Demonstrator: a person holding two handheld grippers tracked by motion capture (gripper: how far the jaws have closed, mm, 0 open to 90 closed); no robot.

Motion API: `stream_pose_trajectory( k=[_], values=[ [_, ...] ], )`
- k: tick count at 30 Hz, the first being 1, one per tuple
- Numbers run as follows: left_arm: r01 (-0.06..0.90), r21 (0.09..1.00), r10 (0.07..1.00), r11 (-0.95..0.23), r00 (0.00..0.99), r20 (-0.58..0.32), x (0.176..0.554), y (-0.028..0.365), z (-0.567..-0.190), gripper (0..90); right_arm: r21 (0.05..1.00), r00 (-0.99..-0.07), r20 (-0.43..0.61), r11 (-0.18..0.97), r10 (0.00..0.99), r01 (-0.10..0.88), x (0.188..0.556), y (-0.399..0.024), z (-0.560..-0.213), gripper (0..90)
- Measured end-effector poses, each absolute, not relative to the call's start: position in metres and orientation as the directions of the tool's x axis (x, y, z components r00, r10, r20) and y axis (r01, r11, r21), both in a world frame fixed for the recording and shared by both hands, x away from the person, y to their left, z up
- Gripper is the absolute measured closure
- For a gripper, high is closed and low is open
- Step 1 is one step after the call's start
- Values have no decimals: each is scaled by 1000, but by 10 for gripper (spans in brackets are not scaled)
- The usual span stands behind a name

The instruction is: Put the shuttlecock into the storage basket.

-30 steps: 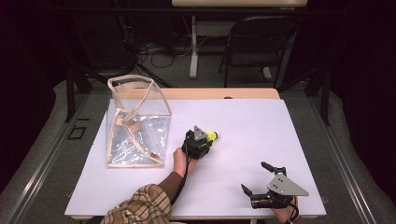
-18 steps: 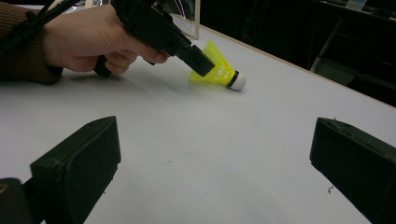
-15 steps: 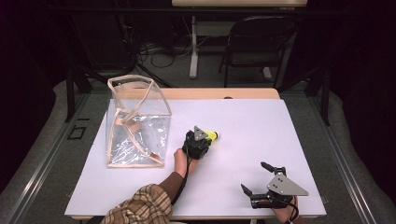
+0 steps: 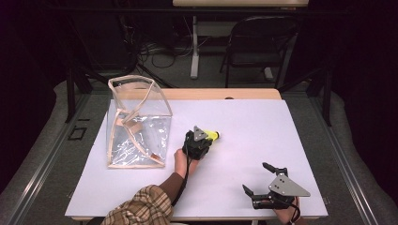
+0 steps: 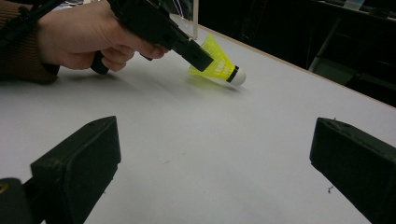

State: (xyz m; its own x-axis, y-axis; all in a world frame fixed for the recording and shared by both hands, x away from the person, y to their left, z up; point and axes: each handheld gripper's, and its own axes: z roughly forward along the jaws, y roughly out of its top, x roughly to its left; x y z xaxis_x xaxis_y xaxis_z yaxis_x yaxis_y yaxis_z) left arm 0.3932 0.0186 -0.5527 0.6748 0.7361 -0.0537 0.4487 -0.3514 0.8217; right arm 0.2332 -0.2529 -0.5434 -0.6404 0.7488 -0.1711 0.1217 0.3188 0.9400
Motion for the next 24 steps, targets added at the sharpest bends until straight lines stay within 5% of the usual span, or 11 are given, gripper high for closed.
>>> stream_pose_trajectory(
  k=[24],
  values=[
    [409,838,704,-361,709,-42,387,22,-530,891,943,-640,-160,309,751,127,233,-253,-543,13]
  ],
)
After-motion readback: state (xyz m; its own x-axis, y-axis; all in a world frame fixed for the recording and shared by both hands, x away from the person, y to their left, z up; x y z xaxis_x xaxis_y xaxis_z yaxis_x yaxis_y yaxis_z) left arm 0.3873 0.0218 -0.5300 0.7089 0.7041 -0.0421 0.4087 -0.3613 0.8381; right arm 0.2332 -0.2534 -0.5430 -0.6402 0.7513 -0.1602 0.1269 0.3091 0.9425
